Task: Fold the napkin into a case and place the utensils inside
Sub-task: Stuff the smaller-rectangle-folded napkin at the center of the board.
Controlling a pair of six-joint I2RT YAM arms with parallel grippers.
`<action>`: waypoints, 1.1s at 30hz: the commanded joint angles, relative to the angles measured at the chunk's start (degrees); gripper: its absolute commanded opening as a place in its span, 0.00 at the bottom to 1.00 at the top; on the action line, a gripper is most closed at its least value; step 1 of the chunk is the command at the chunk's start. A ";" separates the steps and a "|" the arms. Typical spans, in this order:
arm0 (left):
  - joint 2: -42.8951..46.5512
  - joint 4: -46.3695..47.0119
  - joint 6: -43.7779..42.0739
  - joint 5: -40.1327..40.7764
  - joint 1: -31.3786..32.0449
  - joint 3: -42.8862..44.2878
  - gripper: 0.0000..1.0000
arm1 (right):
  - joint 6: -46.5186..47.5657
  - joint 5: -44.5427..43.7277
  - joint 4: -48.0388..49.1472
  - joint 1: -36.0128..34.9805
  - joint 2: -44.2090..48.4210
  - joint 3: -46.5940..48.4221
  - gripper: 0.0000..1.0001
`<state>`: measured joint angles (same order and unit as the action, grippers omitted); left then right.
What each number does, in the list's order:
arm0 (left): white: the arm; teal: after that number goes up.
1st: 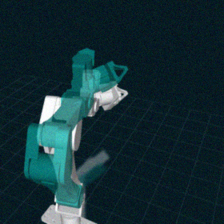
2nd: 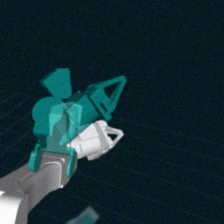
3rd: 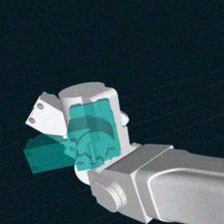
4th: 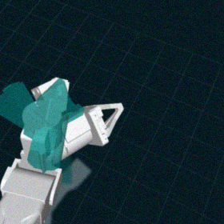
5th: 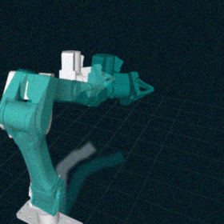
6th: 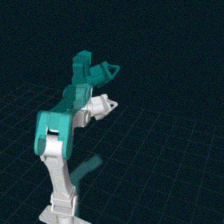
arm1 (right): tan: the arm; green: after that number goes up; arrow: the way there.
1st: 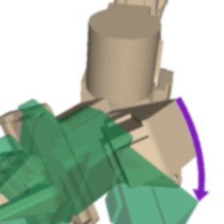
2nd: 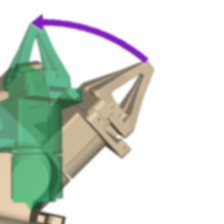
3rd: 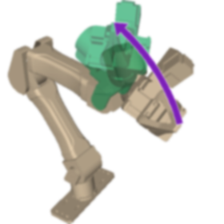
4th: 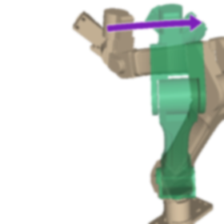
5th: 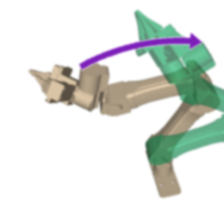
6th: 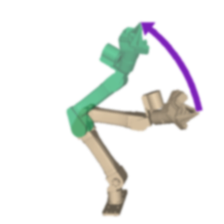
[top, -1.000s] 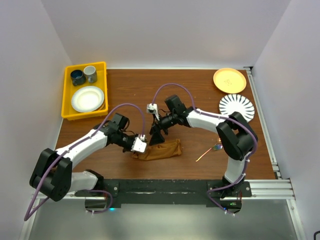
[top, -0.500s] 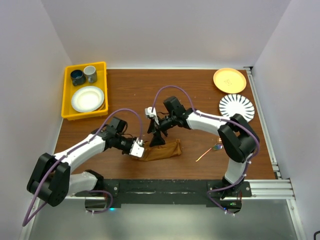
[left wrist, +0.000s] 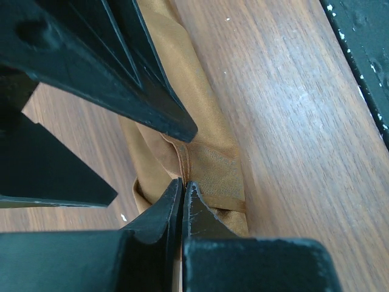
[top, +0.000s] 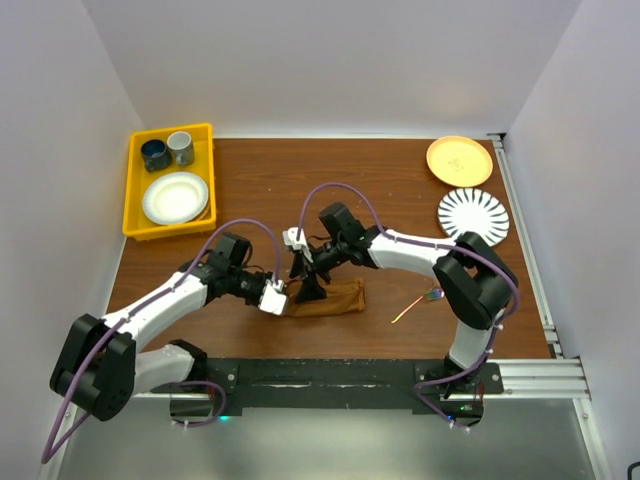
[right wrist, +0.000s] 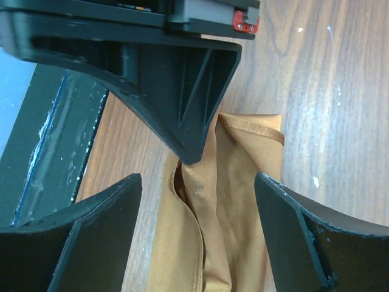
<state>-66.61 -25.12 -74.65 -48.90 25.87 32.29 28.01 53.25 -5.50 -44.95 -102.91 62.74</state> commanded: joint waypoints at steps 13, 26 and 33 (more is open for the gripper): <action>1.83 2.89 -1.02 -3.13 -0.38 -1.27 0.00 | -5.33 -0.79 3.74 -1.55 -5.37 0.80 0.64; 2.53 3.77 1.17 -1.81 -0.38 -1.97 0.12 | -8.59 -0.08 -1.70 -1.55 -7.48 4.32 0.07; 6.04 6.32 12.94 -1.72 -4.15 -1.71 0.39 | -10.60 0.97 -3.47 -1.63 -7.65 3.79 0.00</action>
<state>-63.55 -22.61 -69.19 -48.66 25.10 30.00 19.03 52.27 -7.11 -46.28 -110.50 65.21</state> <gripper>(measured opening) 0.370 0.025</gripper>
